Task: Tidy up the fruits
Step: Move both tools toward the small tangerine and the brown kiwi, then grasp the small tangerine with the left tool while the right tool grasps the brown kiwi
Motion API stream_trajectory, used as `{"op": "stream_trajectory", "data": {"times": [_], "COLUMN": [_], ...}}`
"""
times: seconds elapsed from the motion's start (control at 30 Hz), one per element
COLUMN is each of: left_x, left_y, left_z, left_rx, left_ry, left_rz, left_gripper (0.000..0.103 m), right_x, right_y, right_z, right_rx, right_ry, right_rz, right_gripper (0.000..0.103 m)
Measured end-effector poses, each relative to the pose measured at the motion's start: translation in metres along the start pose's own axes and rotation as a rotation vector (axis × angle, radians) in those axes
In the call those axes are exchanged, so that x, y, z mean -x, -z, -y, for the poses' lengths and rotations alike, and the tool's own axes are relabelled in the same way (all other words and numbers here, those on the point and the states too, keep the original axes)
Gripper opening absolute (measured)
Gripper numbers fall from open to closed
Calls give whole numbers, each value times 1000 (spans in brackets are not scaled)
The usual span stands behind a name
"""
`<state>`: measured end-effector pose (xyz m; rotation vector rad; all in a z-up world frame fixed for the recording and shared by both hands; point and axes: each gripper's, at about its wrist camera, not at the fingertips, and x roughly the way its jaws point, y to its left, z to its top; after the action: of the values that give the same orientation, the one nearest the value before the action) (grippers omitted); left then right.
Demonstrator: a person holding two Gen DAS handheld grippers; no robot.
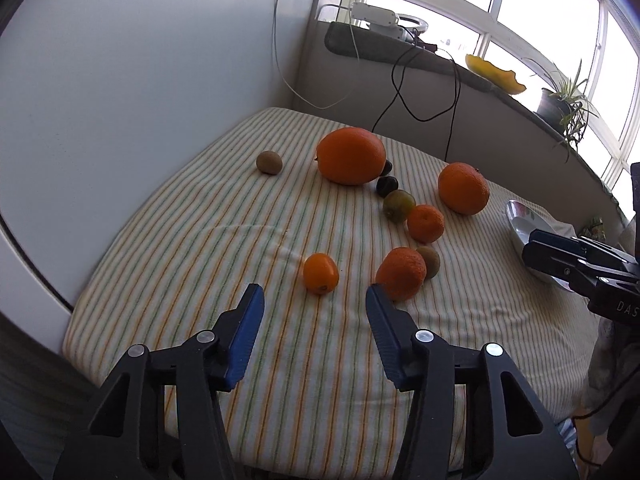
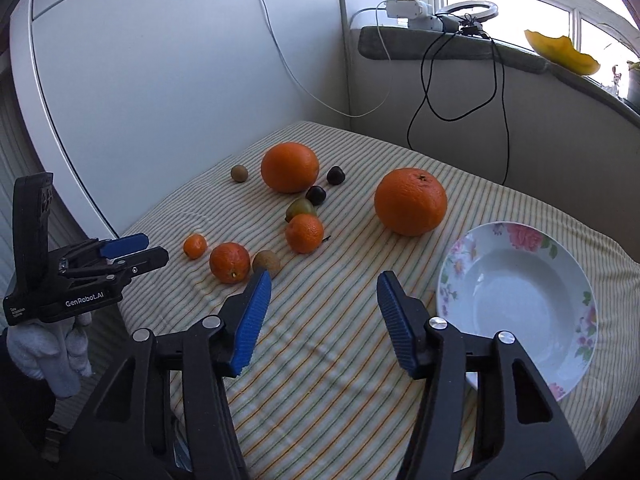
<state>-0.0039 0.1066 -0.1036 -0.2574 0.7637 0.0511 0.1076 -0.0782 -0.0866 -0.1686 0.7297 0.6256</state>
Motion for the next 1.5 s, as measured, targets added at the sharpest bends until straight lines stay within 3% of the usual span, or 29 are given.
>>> {"op": "stream_trajectory", "data": {"times": [0.5,1.3,1.5], "left_x": [-19,-37,-38], "left_y": [-5,-10,-9], "left_z": [-6,-5,-7], "left_rx": [12,4,4], "left_ry": [44,69,68], "left_rz": [-21,-40,-39], "left_gripper": [40,34,24], "right_x": [-75,-101,-105], "right_y": [-6,-14,-15], "right_z": [-14,-17,-15], "right_rx": [8,7,-4], "right_ry": [-135,-173,-192], "right_rz": [-146,-191,-206], "right_gripper": [33,31,31]}}
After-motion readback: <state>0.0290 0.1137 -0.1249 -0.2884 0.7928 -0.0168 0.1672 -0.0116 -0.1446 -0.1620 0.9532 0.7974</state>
